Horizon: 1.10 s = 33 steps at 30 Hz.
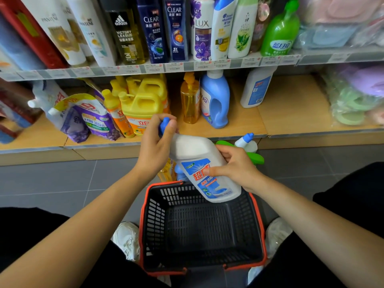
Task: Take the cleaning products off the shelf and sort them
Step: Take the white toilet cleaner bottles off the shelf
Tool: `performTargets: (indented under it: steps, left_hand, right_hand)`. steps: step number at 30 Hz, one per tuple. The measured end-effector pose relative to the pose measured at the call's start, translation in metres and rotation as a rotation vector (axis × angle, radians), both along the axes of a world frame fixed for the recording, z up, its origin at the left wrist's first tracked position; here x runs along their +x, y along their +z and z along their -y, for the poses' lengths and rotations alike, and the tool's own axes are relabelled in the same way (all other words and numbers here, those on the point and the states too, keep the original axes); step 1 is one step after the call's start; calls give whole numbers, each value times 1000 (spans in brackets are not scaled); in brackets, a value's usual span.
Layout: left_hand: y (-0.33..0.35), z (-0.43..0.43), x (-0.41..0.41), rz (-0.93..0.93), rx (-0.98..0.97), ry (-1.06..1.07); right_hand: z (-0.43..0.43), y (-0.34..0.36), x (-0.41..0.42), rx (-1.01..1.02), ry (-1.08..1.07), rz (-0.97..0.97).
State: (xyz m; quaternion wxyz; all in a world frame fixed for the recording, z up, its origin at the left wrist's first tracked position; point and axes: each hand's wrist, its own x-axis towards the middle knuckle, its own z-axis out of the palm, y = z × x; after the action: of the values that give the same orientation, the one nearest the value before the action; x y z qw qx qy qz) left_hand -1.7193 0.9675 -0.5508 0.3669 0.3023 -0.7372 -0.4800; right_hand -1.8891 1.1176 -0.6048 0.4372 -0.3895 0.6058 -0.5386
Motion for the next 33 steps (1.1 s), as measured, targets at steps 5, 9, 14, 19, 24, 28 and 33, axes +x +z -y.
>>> performTargets:
  steps: [5, 9, 14, 19, 24, 28, 33]
  left_hand:
    - [18, 4, 0, -176, 428, -183]
    - [20, 8, 0, -195, 566, -252]
    - [17, 2, 3, -126, 346, -235]
    - [15, 3, 6, -110, 68, -93]
    - [12, 5, 10, -1, -190, 9]
    - [11, 8, 11, 79, -296, 148]
    - [12, 17, 9, 39, -35, 10]
  right_hand:
    - [-1, -1, -1, 44, 34, 158]
    - [-1, -2, 0, 49, 49, 175]
    - [-1, -2, 0, 45, 44, 190]
    - [-1, -1, 2, 24, 34, 188]
    - [0, 0, 6, -7, 27, 180]
    - [0, 2, 7, -22, 27, 169]
    - [0, 3, 5, -7, 27, 169]
